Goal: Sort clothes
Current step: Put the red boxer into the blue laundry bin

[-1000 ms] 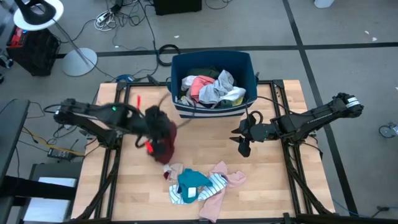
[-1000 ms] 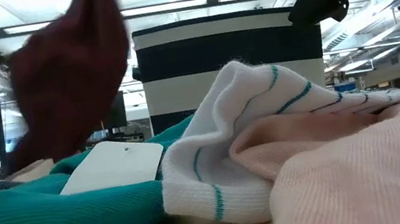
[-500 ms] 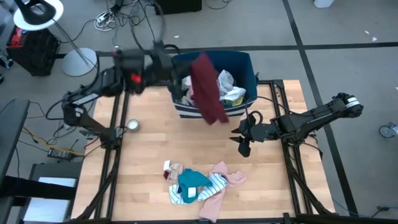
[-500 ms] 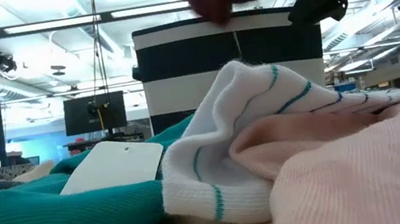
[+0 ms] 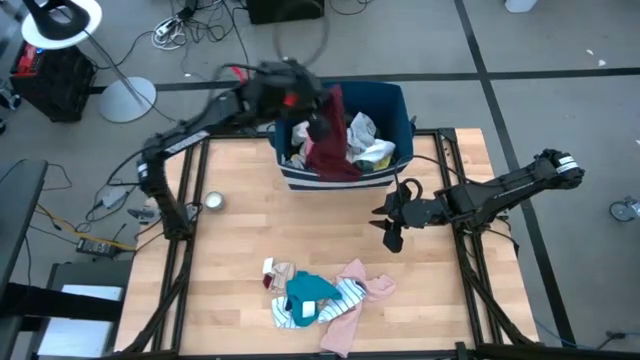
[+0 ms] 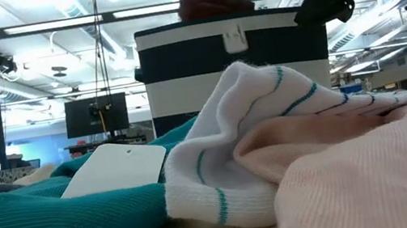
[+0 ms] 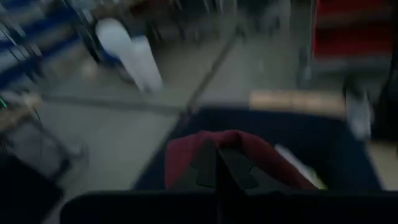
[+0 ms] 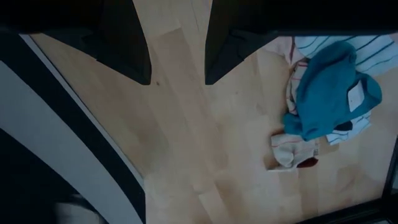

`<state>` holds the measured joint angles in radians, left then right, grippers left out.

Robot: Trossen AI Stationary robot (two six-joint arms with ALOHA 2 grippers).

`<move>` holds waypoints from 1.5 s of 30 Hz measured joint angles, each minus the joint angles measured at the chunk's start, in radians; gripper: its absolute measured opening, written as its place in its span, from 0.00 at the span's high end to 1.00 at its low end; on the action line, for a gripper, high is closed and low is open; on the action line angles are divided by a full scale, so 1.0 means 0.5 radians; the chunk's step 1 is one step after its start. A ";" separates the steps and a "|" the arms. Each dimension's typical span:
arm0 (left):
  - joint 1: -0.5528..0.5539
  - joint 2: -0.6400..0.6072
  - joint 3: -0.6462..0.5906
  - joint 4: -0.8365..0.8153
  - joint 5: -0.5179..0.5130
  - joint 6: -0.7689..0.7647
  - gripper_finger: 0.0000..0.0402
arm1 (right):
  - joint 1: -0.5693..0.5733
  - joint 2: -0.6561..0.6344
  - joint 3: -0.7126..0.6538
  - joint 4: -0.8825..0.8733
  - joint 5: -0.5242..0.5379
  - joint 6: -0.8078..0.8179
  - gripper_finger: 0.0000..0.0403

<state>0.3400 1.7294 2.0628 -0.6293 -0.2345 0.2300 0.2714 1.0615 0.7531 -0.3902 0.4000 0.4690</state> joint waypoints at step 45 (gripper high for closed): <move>0.172 0.778 0.514 -0.908 0.713 -0.442 0.70 | -0.008 0.001 -0.033 -0.009 -0.009 0.018 0.62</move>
<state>0.4260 2.1182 2.3198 -1.0835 0.1218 0.0088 0.2676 1.0618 0.7368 -0.3949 0.3953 0.4778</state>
